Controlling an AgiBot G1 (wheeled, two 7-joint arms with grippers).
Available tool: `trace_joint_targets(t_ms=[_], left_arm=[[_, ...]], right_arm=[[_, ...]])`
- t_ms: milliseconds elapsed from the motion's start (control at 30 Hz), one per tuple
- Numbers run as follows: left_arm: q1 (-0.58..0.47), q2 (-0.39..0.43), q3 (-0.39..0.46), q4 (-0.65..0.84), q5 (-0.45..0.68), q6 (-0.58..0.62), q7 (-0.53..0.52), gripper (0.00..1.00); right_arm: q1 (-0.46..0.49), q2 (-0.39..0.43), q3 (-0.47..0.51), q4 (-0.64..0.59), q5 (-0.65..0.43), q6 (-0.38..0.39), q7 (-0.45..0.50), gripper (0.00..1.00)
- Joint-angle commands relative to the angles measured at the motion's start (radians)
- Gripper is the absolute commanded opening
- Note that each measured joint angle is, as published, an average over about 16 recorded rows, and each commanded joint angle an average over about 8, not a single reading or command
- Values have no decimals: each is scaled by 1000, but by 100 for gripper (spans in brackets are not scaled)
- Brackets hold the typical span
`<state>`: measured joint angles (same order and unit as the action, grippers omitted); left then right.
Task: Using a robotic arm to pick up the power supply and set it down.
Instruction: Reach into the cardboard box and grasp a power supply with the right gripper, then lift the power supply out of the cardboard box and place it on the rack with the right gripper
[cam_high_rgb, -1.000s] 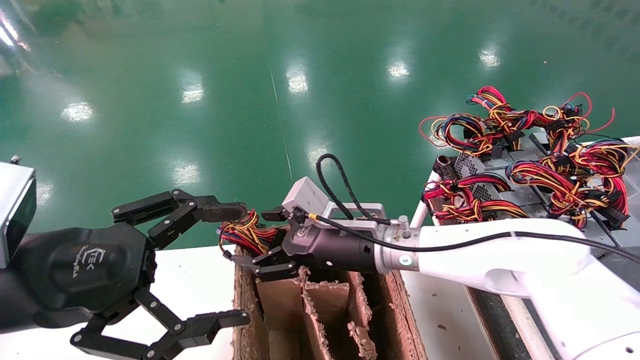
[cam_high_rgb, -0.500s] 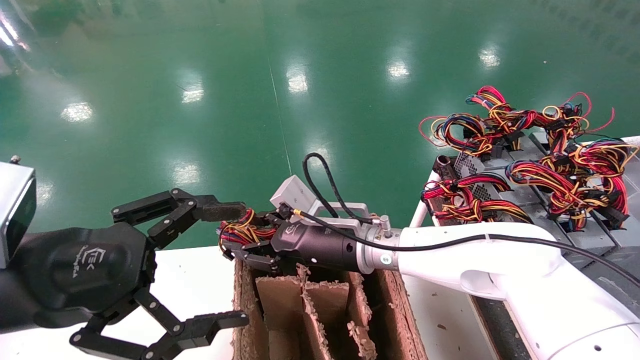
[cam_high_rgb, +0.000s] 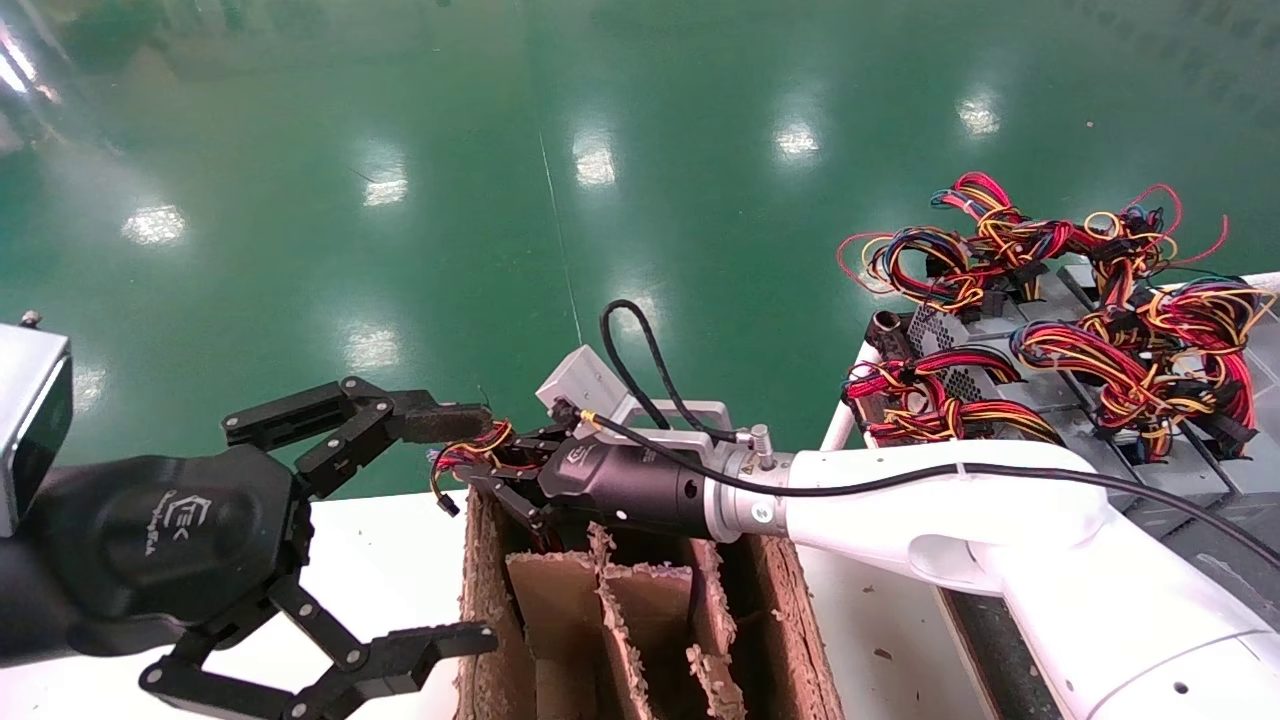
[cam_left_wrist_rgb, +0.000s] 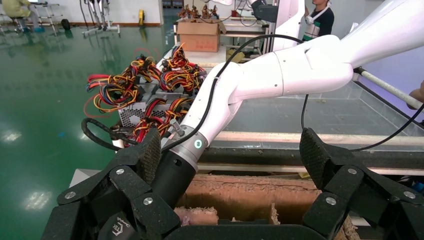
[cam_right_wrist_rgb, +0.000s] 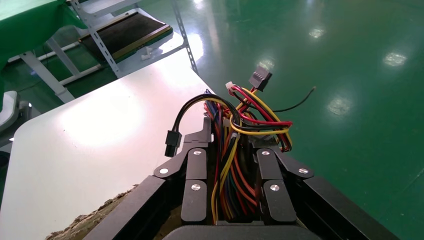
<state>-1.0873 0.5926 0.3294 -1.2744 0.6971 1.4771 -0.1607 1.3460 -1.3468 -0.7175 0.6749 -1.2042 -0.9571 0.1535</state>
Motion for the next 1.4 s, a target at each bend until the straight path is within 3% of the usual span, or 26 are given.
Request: trace_joint_targets(t_ms=[33, 733, 1067, 1400], left_arm=[[0, 0, 0, 0, 0, 0, 0, 100], [0, 0, 1, 0, 0, 0, 0, 100], [0, 0, 1, 0, -1, 0, 0, 100], [0, 0, 1, 0, -1, 0, 1, 100]], right_arm=[[1, 1, -11, 0, 8, 7, -2, 0], [12, 90, 70, 7, 169, -92, -116, 0], [9, 227, 139, 132, 264, -178, -87, 0], [-14, 419, 239, 320, 376, -196, -10, 0]])
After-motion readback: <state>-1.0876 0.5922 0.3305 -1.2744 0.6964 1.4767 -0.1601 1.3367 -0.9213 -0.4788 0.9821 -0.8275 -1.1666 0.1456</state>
